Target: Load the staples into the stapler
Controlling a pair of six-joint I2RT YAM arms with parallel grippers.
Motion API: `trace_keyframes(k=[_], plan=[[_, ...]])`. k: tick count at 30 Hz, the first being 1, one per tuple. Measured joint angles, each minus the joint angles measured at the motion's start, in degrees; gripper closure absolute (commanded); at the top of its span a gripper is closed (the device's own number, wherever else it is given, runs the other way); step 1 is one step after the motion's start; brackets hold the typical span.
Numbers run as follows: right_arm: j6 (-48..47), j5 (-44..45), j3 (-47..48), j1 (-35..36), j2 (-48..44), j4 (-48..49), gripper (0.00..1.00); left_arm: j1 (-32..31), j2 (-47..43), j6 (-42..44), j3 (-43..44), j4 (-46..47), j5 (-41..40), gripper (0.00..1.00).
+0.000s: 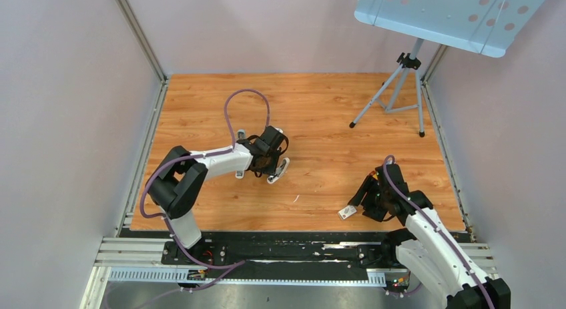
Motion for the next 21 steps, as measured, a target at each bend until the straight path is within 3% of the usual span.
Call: trace_keyframes(k=[10, 21], plan=[[-4.5, -3.7, -0.1, 0.0, 2.3, -2.1, 0.34, 0.0, -7.0, -1.3, -4.9, -0.6, 2.4, 0.57], [-7.4, -9.1, -4.0, 0.0, 2.8, 3.7, 0.34, 0.0, -29.4, 0.3, -6.4, -4.4, 0.8, 0.52]])
